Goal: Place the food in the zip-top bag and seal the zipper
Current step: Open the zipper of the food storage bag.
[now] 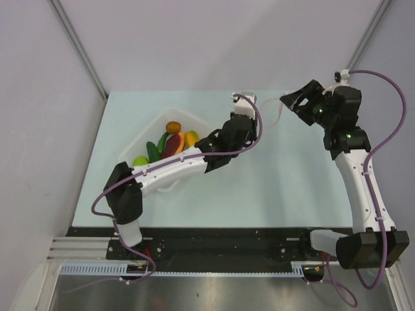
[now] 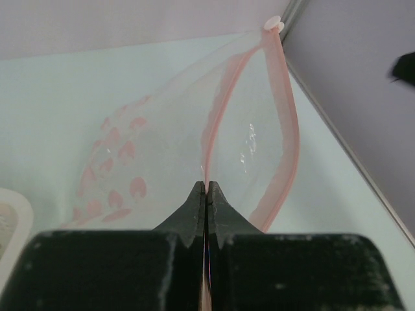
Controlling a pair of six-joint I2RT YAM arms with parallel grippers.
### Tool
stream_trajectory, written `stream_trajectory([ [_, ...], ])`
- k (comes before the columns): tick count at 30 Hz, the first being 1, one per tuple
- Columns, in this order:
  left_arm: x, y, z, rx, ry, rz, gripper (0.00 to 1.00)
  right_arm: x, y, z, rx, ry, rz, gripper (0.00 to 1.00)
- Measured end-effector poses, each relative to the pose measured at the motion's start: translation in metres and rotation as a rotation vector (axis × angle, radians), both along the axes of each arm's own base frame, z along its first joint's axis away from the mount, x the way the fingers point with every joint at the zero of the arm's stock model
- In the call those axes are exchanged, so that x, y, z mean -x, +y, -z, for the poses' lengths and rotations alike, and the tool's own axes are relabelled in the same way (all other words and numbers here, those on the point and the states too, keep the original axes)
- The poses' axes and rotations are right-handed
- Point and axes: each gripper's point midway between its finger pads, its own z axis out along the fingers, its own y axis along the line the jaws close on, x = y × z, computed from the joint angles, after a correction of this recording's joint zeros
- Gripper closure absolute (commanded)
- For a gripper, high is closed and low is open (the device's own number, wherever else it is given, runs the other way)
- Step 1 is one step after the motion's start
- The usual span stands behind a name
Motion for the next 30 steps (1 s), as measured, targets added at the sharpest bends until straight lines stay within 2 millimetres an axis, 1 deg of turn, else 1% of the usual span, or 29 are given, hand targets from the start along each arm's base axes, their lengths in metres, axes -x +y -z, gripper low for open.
stream_trajectory([
  [1,0.002,0.000,-0.008,0.006,-0.027,0.001,1.00,-0.005,0.000,0.009,-0.007,0.035,0.011,0.28],
  [3,0.000,0.003,-0.023,0.024,-0.065,-0.011,0.99,-0.006,0.001,0.026,-0.021,0.108,0.022,0.30],
  [5,-0.003,0.009,-0.040,0.051,-0.101,-0.032,1.00,-0.004,0.003,0.036,-0.028,0.150,0.028,0.33],
  [7,-0.004,0.014,-0.054,0.077,-0.131,-0.045,1.00,0.001,0.005,0.043,-0.037,0.174,0.027,0.35],
  [9,-0.005,0.017,-0.064,0.100,-0.152,-0.056,1.00,0.006,0.007,0.049,-0.043,0.192,0.023,0.36],
  [11,-0.006,0.018,-0.069,0.109,-0.164,-0.062,1.00,0.009,0.011,0.055,-0.052,0.212,0.017,0.36],
  [14,-0.007,0.019,-0.068,0.098,-0.173,-0.064,1.00,0.008,0.014,0.057,-0.062,0.224,0.011,0.36],
  [17,-0.008,0.021,-0.063,0.077,-0.179,-0.070,1.00,0.010,0.014,0.055,-0.065,0.217,0.002,0.36],
  [20,-0.008,0.023,-0.057,0.054,-0.179,-0.074,1.00,0.016,0.011,0.046,-0.060,0.186,0.001,0.34],
  [21,-0.008,0.023,-0.056,0.047,-0.182,-0.072,1.00,0.021,0.010,0.039,-0.060,0.166,-0.001,0.33],
  [23,-0.007,0.022,-0.056,0.028,-0.194,-0.068,1.00,0.032,0.009,0.024,-0.062,0.120,-0.004,0.33],
  [26,-0.002,0.018,-0.056,0.001,-0.218,-0.055,1.00,0.041,0.010,0.007,-0.065,0.071,-0.009,0.36],
  [28,0.003,0.014,-0.056,-0.012,-0.231,-0.040,1.00,0.038,0.011,0.004,-0.064,0.069,-0.012,0.38],
  [30,0.008,0.009,-0.057,-0.018,-0.243,-0.027,1.00,0.030,0.012,0.005,-0.069,0.085,-0.012,0.40],
])
